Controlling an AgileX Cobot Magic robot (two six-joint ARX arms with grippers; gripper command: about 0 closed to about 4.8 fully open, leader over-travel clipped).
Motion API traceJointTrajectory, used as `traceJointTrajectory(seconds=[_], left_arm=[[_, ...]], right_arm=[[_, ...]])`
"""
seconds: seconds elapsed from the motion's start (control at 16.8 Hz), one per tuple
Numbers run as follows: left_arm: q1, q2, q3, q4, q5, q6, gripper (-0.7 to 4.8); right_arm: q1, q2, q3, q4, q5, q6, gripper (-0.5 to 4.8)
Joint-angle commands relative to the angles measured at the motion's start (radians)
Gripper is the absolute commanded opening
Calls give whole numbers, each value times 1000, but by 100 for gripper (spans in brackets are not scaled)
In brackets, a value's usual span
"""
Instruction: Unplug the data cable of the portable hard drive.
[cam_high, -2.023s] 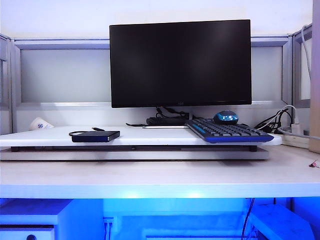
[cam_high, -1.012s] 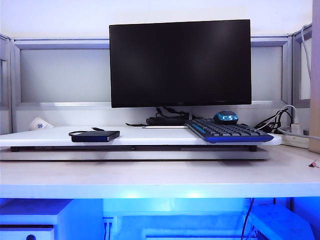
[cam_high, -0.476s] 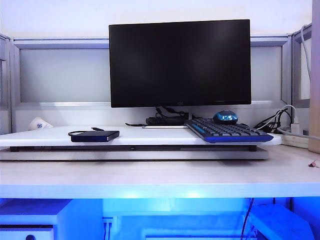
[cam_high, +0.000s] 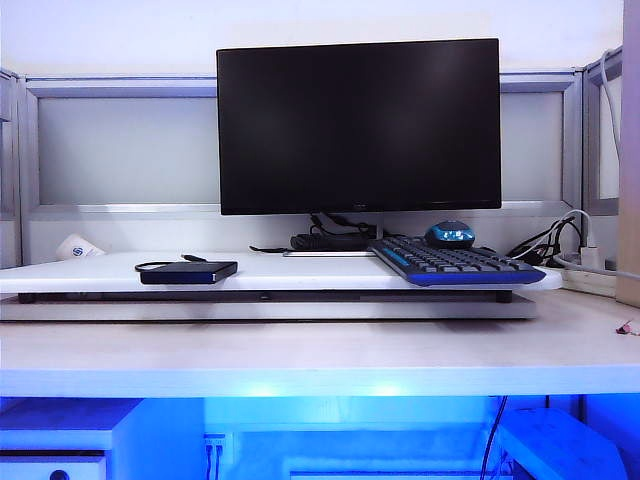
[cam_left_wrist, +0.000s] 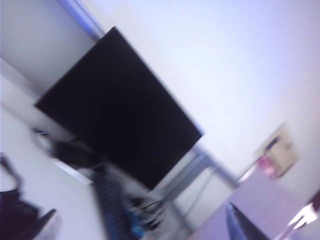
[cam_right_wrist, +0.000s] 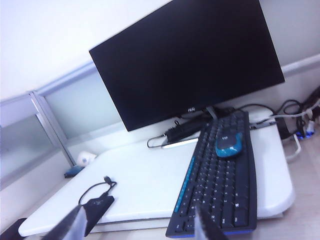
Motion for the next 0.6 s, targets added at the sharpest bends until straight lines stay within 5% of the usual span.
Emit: traceJointTrajectory(seconds=[0.06,0.24,0.48,0.54,0.6], left_arm=[[0,16,80,13,-11,-34,479],[0,299,319,12,38,-57,479],[0,688,404,164,241,-298,479],[-1,784,404,211,285,-347,479],[-2,868,404,237,304,-357,479]], right_arm=[[1,64,71,-5,4,0,279],[1,275,227,-1,-1,0,280],[1,481,377,-2,-27,-11,285],[1,531,403,-2,-27,-11,298],[1,592,431,0,-27,-11,370]])
